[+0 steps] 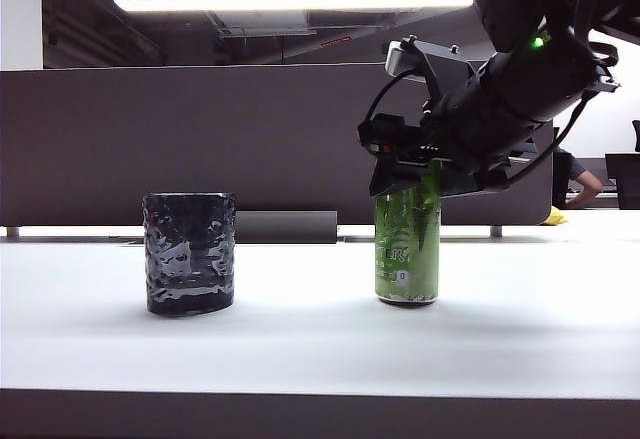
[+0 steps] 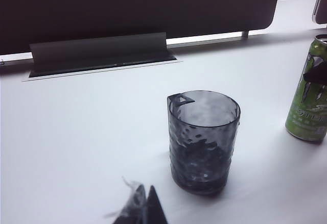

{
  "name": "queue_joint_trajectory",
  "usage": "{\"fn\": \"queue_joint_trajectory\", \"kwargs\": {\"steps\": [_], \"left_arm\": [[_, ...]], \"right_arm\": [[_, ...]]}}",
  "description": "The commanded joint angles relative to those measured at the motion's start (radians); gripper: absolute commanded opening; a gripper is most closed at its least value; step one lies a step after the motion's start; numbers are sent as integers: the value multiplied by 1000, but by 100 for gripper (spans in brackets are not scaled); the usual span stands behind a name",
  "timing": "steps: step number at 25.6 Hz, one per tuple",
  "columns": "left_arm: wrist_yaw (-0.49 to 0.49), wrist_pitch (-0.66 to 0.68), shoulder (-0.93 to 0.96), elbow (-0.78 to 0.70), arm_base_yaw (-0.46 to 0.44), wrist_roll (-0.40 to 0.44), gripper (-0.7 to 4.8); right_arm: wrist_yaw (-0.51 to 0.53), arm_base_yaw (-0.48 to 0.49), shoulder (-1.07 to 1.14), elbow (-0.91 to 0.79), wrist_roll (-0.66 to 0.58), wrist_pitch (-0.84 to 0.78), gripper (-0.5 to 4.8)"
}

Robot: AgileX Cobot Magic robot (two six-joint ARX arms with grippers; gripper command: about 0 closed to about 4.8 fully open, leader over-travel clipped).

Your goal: Pick up the metal can, pour some water into the cup, then place the can back on the table.

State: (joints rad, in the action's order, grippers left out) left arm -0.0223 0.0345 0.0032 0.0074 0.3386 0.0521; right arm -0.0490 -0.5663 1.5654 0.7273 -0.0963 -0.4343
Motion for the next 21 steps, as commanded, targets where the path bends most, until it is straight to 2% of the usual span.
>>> {"fn": "queue_joint_trajectory", "kwargs": {"steps": [1,3,4,6,10,12,15,16,21], "left_arm": [[0,-13,1,2,0,0,-5],[0,-13,1,2,0,0,-5],[0,-13,1,2,0,0,-5],[0,-13,1,2,0,0,-5],[0,-13,1,2,0,0,-5],[0,-13,1,2,0,0,-5],[0,-13,1,2,0,0,-5],[0,-13,1,1,0,0,-5],[0,-13,1,2,0,0,-5]], "right_arm": [[3,-1,-6,5,5,-31,279],[3,-1,-6,5,5,-31,297],[3,-1,-6,5,5,-31,333],[4,-1,-6,5,4,-30,367],[8,-2,-6,5,4,-30,383],[8,-2,-6,5,4,-26,440],[8,-2,-6,5,4,-19,447],[8,-2,-7,5,4,-19,479],[11,-3,-8,7,3,-21,479]]}}
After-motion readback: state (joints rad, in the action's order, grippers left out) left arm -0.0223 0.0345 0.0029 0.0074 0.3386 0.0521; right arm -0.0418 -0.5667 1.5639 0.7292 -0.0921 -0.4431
